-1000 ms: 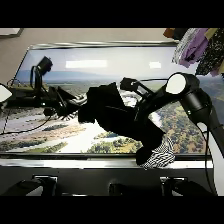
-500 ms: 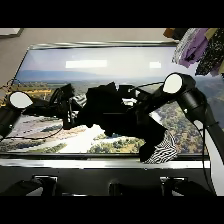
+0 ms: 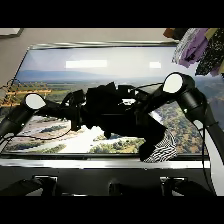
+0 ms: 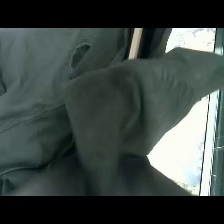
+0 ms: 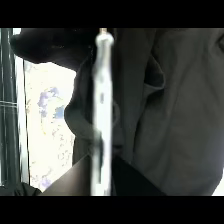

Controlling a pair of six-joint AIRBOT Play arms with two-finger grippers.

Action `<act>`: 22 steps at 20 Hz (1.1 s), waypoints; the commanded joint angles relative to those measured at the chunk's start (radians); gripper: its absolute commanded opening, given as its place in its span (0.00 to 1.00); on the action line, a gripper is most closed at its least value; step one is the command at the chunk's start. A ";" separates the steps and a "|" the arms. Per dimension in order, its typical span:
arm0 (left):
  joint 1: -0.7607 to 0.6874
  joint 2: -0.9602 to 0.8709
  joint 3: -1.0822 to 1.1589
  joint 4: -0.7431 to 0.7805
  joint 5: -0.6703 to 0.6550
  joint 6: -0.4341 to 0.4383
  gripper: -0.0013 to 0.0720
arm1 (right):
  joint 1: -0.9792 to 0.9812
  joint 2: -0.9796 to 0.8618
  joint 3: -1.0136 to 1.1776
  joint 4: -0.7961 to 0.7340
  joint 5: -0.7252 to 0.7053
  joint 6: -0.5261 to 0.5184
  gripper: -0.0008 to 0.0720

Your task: Fold the clothes and pants, and hang the long-sleeved shirts on hangers.

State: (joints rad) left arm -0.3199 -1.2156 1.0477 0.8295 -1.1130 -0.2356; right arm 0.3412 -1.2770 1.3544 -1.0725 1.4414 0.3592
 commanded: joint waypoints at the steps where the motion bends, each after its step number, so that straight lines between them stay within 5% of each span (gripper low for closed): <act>1: -0.019 -0.014 0.000 -0.014 0.016 0.005 0.05 | 0.000 -0.001 0.001 0.015 0.003 -0.001 0.06; 5: -0.019 -0.013 0.000 -0.036 0.032 0.005 0.05 | 0.000 0.005 0.001 0.009 0.036 0.012 0.10; 11: -0.018 -0.008 0.000 -0.044 0.032 0.029 0.04 | -0.066 0.090 0.001 -0.099 -0.008 0.077 0.54; 16: -0.019 0.000 0.000 -0.115 0.031 0.057 0.04 | -0.309 0.151 0.001 -0.058 -0.038 0.158 0.77; 22: -0.019 0.018 0.000 -0.127 0.030 0.072 0.04 | -0.513 0.097 0.000 0.026 0.004 0.147 0.79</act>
State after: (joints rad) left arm -0.3389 -1.2045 1.0470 0.7132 -1.0817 -0.1795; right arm -0.0887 -1.1530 1.3544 -1.0996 1.4212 0.5087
